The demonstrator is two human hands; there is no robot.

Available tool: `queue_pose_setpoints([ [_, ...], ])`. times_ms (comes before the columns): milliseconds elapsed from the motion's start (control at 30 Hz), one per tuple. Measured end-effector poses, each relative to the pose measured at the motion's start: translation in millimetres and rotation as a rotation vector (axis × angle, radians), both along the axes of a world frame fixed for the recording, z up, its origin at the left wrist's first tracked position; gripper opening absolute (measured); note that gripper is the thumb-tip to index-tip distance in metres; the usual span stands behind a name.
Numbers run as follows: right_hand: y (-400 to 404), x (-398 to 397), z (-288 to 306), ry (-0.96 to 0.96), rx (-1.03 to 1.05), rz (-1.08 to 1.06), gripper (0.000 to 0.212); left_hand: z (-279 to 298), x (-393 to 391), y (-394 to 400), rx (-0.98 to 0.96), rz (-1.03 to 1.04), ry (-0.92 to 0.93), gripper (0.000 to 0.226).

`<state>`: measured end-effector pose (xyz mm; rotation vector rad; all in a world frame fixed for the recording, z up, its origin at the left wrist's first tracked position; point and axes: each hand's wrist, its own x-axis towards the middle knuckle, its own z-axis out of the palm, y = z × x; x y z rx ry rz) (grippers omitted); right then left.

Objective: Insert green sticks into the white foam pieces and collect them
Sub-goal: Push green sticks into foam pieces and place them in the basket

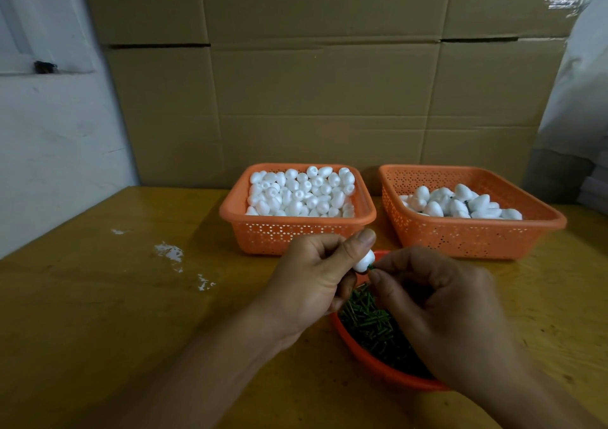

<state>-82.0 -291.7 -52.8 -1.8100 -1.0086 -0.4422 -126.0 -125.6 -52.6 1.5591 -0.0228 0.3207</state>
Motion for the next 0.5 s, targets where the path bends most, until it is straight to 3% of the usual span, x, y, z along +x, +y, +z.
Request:
queue_pose_setpoints([
  [200, -1.0, 3.3, -1.5, 0.032, -0.018, -0.013, 0.005, -0.2, -0.3, -2.0, 0.043, 0.016, -0.021, 0.043],
  [500, -3.5, 8.7, -0.2, 0.016, -0.002, -0.051, 0.005, 3.0, -4.1, -5.0, -0.104, -0.132, -0.054, 0.014],
])
